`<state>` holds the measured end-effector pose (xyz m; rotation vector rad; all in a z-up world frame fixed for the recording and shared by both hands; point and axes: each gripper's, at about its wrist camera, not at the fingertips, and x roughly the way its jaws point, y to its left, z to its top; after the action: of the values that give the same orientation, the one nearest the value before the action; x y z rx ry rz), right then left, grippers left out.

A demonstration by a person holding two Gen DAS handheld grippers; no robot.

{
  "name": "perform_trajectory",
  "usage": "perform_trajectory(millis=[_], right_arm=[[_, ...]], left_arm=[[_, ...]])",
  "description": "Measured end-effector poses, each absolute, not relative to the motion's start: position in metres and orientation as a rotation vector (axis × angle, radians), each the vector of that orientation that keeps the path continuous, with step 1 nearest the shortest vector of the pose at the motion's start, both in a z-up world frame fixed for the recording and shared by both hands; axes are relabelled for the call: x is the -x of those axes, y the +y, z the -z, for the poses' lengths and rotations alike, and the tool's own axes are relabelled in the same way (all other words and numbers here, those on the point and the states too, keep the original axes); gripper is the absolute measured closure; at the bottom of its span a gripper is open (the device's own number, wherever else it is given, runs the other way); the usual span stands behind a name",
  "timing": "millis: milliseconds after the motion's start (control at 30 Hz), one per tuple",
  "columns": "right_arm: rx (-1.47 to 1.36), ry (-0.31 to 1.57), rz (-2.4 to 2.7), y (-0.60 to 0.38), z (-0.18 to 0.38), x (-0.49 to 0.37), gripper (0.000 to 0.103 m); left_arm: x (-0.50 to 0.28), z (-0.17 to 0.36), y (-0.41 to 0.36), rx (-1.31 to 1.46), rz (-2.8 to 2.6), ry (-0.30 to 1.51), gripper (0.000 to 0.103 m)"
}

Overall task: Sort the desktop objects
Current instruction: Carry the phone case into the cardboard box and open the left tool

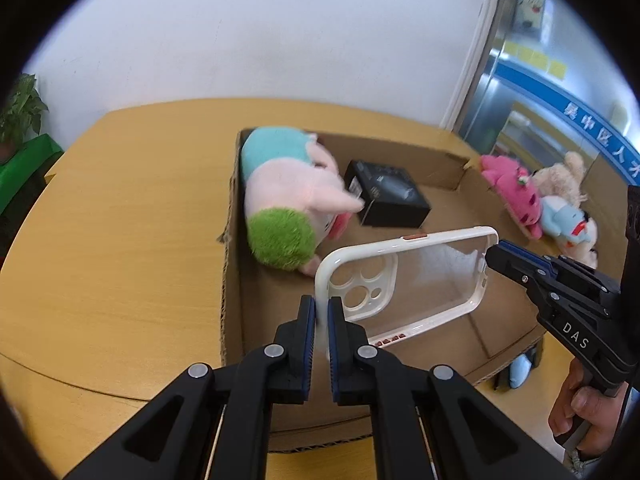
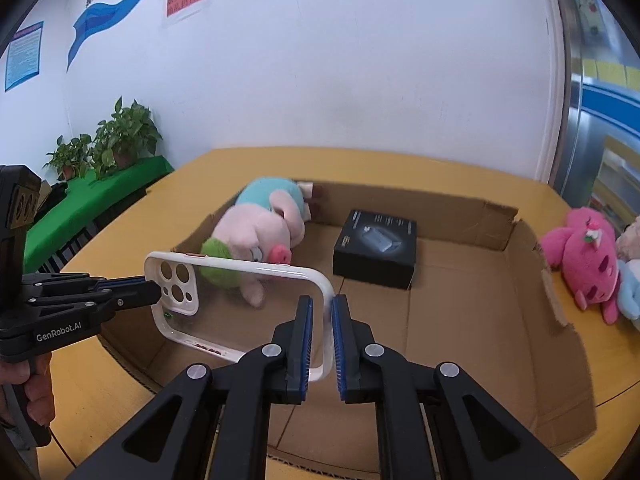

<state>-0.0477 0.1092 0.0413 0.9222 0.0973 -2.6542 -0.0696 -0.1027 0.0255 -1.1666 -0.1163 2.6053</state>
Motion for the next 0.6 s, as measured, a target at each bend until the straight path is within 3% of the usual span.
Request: perform_trajectory(millis=[333,533,600], right_arm=[[-1.172,0.062,2.489,0.085,0.007,0.075,0.092],[-1.298,0.1,2.415,0.072,0.015,0.086,0.081],[-1.314,0.106,2.392,0.069,0.015,0.086,0.069]], left_arm=[[0.09,-0.004,-0.096,1.53,-2.622,0.152,0.098],[0.101,-0.001,-0.09,1.667,-2.571,0.265,0.097],[0.102,0.0,-0.089,1.678,-2.564,0.276,0.096]])
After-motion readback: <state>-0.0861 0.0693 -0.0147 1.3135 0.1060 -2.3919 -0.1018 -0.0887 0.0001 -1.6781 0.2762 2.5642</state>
